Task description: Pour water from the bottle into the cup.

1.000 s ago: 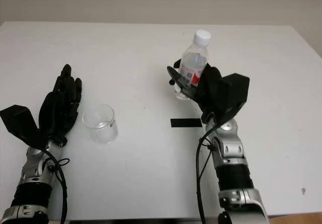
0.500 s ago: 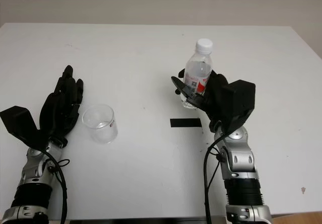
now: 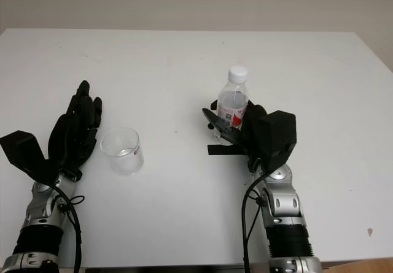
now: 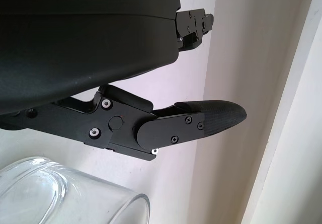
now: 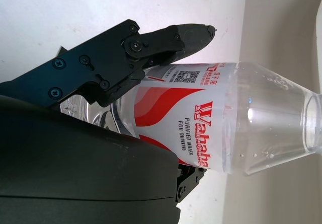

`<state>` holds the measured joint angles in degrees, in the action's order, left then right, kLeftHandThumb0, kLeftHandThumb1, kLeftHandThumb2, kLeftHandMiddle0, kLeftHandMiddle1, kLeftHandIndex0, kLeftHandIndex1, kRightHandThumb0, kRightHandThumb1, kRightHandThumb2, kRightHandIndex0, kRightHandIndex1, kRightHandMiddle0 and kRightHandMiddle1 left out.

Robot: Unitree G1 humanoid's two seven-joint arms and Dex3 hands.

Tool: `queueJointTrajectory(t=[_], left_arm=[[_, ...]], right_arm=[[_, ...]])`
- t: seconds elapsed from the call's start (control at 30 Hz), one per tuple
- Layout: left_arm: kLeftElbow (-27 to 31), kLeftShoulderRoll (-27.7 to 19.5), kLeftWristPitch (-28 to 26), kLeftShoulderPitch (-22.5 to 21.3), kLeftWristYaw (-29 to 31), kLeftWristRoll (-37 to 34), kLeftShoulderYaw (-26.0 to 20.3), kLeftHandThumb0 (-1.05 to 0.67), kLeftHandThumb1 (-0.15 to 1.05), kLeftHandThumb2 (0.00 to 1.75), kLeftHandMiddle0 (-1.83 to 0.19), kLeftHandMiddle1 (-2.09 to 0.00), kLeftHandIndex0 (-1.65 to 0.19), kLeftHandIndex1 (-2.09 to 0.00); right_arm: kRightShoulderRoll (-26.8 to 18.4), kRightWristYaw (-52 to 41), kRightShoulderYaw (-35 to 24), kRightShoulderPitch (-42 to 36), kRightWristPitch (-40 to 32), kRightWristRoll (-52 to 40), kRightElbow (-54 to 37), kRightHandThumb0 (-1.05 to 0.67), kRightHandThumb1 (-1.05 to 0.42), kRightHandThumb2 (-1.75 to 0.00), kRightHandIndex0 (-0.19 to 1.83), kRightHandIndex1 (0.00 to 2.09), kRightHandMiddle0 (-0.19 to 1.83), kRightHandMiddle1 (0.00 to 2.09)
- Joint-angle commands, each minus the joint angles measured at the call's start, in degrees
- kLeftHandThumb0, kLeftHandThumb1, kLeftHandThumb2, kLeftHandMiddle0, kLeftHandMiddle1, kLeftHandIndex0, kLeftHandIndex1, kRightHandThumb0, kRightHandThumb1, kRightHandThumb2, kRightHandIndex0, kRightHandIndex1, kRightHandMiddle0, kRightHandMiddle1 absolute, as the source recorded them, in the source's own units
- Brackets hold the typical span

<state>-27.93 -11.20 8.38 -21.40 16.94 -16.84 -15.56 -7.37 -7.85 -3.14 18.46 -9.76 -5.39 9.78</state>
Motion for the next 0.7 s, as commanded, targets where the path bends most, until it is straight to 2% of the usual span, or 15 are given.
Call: queueJointTrajectory(t=[0.0, 0.27, 0.6, 0.67], left_arm=[[-0.6, -0.4, 0.2, 0.0, 0.2, -0.1, -0.4, -0.72, 1.05, 0.52, 0.13, -0.06, 0.12, -0.06], [-0.8, -1.0, -0.1, -0.4, 0.4, -0.1, -0.3, -0.73, 1.05, 0.52, 0.13, -0.05, 0.13, -0.05], [0.4, -1.3, -1.1, 0.2, 0.6, -0.5, -0.3, -0.73, 1.05, 0.52, 0.14, -0.05, 0.14, -0.05], [0.6, -1.4, -1.4, 0.3, 0.3, -0.4, -0.3, -0.73, 1.05, 0.52, 0.14, -0.05, 0.14, -0.05]], right_arm=[[0.5, -0.3, -0.4, -1.2, 1.0, -0.7, -1.4, -0.42, -1.05, -0.47, 1.22, 2.09, 0.92, 2.09], [1.5, 1.0, 0.1, -4.1, 2.2, 0.4, -1.6, -0.42, -1.05, -0.45, 0.92, 2.09, 0.76, 2.09], [1.8, 1.8, 1.5, -6.0, 8.9, 3.9, 1.8, -0.43, -1.05, -0.44, 0.64, 2.09, 0.62, 2.09], [1.9, 2.2, 1.6, -5.9, 9.7, 4.5, 2.5, -0.44, -1.05, -0.43, 0.51, 2.09, 0.55, 2.09]])
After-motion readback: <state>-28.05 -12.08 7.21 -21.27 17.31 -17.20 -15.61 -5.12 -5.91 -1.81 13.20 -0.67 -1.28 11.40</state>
